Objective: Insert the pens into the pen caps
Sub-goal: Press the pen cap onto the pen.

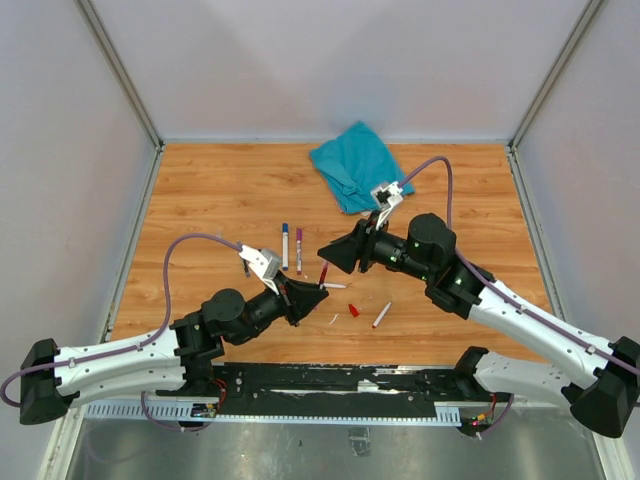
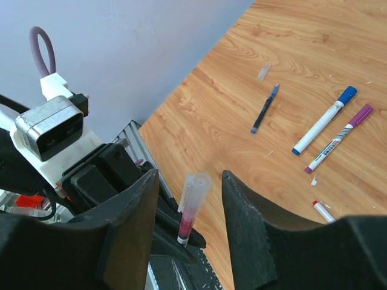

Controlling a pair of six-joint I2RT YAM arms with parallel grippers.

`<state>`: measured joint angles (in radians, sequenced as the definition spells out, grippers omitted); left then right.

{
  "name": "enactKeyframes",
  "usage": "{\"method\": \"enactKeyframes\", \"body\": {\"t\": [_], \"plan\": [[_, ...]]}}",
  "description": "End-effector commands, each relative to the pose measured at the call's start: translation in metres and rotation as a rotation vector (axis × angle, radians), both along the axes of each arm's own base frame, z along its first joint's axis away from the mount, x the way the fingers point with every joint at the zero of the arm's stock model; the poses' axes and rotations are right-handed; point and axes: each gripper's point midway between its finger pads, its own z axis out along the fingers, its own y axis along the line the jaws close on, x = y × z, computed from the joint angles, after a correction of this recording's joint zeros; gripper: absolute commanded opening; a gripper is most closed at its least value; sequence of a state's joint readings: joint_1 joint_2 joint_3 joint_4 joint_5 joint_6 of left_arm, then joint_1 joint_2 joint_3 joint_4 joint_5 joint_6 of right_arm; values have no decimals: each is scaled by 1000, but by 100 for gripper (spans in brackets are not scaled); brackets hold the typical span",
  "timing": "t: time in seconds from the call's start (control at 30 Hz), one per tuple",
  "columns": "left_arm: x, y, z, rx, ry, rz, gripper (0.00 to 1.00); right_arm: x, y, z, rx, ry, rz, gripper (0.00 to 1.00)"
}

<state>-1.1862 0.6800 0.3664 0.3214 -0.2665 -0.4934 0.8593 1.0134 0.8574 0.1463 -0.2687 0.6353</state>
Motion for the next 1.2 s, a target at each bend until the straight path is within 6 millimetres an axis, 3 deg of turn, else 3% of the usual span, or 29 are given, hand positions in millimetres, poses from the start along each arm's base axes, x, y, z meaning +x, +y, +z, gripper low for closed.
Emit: {"method": "enactKeyframes", "body": {"t": [0.0,0.47,0.7,1.17], "plan": [[1,-3,20,-48,-43,-7,0,4,2,19,44,-38,4,44],[5,0,27,-51,-44,24,0,-4,4,-7,-15,-10,34,2],[6,0,44,-77,-67,23,0,-16,4,-35,-107,-4,52,1],[8,-1,60,-86,-97,33,1,-41,0,-90,-288,29,61,1]]}}
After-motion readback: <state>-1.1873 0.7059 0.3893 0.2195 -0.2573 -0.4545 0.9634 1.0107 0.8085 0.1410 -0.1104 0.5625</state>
